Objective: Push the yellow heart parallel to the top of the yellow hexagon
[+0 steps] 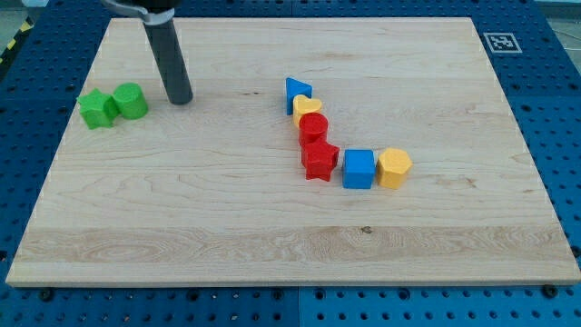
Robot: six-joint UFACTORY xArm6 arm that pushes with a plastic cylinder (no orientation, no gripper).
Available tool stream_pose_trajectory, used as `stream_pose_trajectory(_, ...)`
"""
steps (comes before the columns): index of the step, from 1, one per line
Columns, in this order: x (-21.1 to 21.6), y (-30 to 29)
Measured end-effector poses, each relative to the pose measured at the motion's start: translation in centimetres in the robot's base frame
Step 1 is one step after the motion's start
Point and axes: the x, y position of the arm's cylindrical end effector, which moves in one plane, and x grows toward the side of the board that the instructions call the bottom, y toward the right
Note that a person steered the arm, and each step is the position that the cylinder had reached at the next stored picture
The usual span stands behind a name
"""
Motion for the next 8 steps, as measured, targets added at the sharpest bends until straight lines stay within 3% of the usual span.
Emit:
stream_pose_trajectory(4,0.8,5.9)
stream_pose_trajectory(6,7.8,7.7)
stream_pose_trajectory(8,6.1,8.3)
